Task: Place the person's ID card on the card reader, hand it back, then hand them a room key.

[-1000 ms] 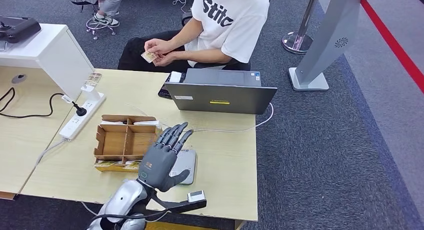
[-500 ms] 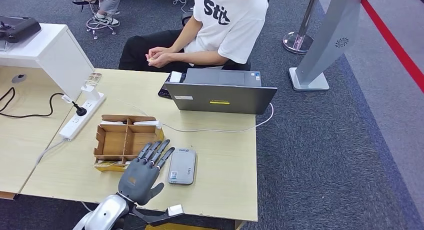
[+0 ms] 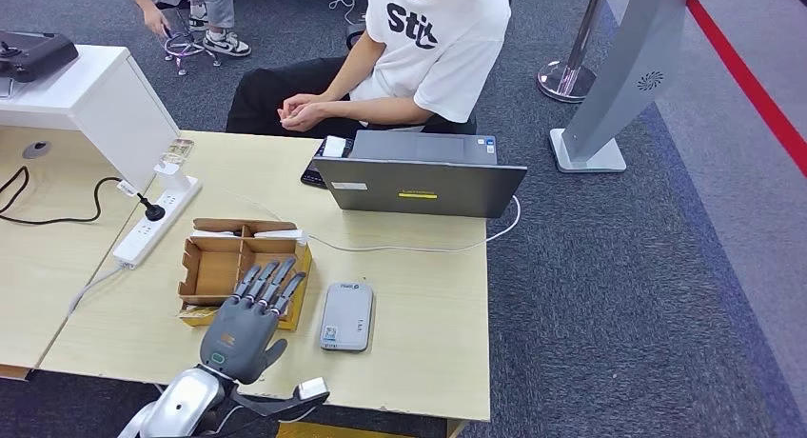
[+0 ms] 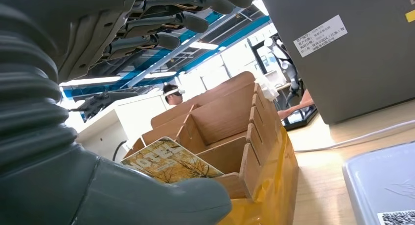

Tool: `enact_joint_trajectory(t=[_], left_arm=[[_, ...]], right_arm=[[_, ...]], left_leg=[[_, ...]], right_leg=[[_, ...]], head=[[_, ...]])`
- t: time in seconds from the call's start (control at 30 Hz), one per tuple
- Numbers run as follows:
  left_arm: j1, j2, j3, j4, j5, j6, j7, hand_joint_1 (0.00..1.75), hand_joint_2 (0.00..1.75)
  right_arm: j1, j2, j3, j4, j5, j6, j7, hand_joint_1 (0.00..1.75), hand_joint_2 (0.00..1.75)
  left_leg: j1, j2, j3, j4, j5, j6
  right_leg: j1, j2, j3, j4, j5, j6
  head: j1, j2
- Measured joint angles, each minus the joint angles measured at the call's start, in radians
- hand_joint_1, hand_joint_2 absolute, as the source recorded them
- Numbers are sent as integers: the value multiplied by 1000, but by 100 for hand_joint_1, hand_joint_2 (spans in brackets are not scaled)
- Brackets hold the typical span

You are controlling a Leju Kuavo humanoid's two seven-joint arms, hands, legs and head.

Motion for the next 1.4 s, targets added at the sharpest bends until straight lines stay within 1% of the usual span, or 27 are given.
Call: enact_joint_trajectory(t=[0.23,0.67,0.7,0.73,0.77,0.8,0.83,0.87,0.9,1.3,1.4], left_arm=[[-4,-3,30,16,-37,19,32,0,175],[-16,-22,83,71,-22,18,36,0,175],[-16,-24,86,72,-21,17,36,5,175],[-16,-25,87,72,-21,17,36,31,175],[-16,-27,88,72,-21,16,35,72,175],[-16,-27,89,73,-21,14,34,115,175],[-16,-28,89,73,-20,12,33,154,175],[-16,-29,89,73,-18,11,33,171,175],[-16,-29,89,73,-16,10,32,175,175],[-18,-37,93,79,-3,0,23,175,175],[-21,-38,93,83,8,-13,8,175,175]], right_arm=[[0,6,-2,0,20,-1,-1,0,175],[0,7,-8,0,33,0,-2,0,175],[0,7,-8,0,33,0,-2,0,175],[0,8,-8,0,34,0,-2,0,175],[0,8,-9,-1,34,-1,-2,0,175],[0,8,-9,-1,35,-1,-2,0,175],[0,8,-10,-1,36,-1,-2,0,175],[0,8,-10,-1,37,-1,-2,0,175],[0,8,-11,-1,39,-1,-2,0,175],[0,10,-24,-1,45,0,-8,0,175],[0,10,-25,-1,45,1,-11,0,175]], left_leg=[[0,0,0,0,0,0],[0,0,0,0,0,0],[0,0,0,0,0,0],[0,0,0,0,0,0],[0,0,0,0,0,0],[0,0,0,0,0,0],[0,0,0,0,0,0],[0,0,0,0,0,0],[0,0,0,0,0,0],[0,0,0,0,0,0],[0,0,0,0,0,0]], right_leg=[[0,0,0,0,0,0],[0,0,0,0,0,0],[0,0,0,0,0,0],[0,0,0,0,0,0],[0,0,0,0,0,0],[0,0,0,0,0,0],[0,0,0,0,0,0],[0,0,0,0,0,0],[0,0,0,0,0,0],[0,0,0,0,0,0],[0,0,0,0,0,0]], head=[[0,0],[0,0],[0,0],[0,0],[0,0],[0,0],[0,0],[0,0],[0,0],[0,0],[0,0]])
